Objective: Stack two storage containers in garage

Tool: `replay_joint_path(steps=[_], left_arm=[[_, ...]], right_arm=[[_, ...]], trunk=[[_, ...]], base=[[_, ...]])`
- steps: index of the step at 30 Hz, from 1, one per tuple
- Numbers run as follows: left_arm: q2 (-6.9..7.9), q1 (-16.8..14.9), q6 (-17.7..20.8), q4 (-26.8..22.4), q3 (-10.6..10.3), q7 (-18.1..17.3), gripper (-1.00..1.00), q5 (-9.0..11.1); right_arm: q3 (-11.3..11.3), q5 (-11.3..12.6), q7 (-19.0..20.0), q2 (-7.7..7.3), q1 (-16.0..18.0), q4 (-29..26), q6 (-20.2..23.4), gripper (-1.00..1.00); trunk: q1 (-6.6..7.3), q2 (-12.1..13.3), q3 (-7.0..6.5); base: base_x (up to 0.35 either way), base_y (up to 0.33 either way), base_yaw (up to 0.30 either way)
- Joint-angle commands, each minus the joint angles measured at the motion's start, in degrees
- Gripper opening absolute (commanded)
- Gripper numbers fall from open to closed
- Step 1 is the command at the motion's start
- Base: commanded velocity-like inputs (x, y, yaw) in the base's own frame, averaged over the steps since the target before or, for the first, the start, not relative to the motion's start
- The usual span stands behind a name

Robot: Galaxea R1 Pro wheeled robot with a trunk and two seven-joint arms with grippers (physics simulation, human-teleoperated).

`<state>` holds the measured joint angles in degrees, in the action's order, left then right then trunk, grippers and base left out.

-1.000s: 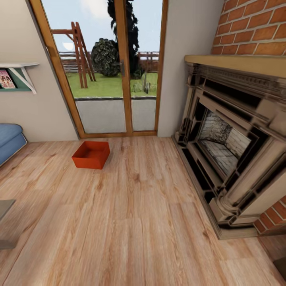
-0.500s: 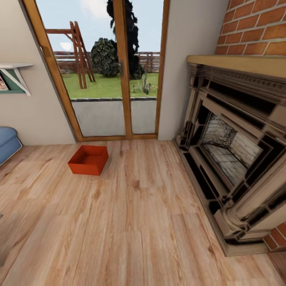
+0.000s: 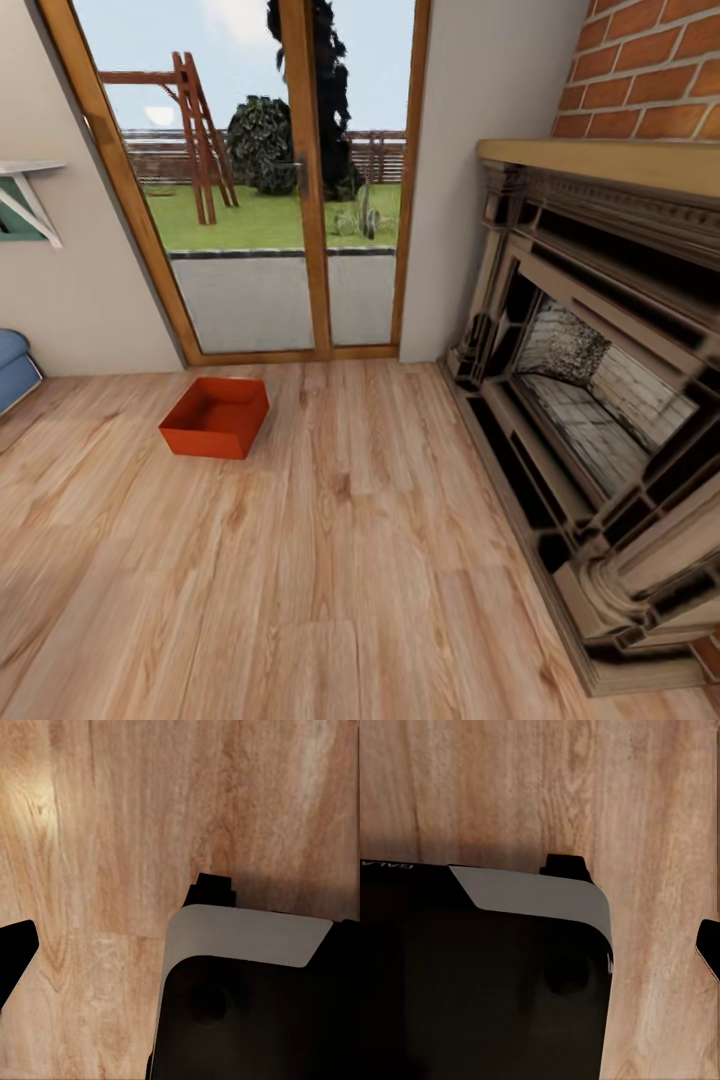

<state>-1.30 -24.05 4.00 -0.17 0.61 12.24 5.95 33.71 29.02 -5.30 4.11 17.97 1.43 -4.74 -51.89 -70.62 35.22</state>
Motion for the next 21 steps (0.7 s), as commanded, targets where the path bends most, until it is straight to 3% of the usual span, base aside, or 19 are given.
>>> replay_joint_path(steps=[1, 21], left_arm=[[-0.01, 0.0, 0.1, 0.0, 0.0, 0.2, 1.00, 0.6], [-0.01, 0.0, 0.1, 0.0, 0.0, 0.2, 1.00, 0.6]], right_arm=[[0.5, 0.5, -0.1, 0.04, 0.1, 0.2, -0.3, 1.00], [0.5, 0.5, -0.1, 0.02, 0.1, 0.2, -0.3, 1.00]], trunk=[[-0.03, 0.0, 0.04], [-0.03, 0.0, 0.04]], base=[[0.319, 0.000, 0.000], [0.319, 0.000, 0.000]])
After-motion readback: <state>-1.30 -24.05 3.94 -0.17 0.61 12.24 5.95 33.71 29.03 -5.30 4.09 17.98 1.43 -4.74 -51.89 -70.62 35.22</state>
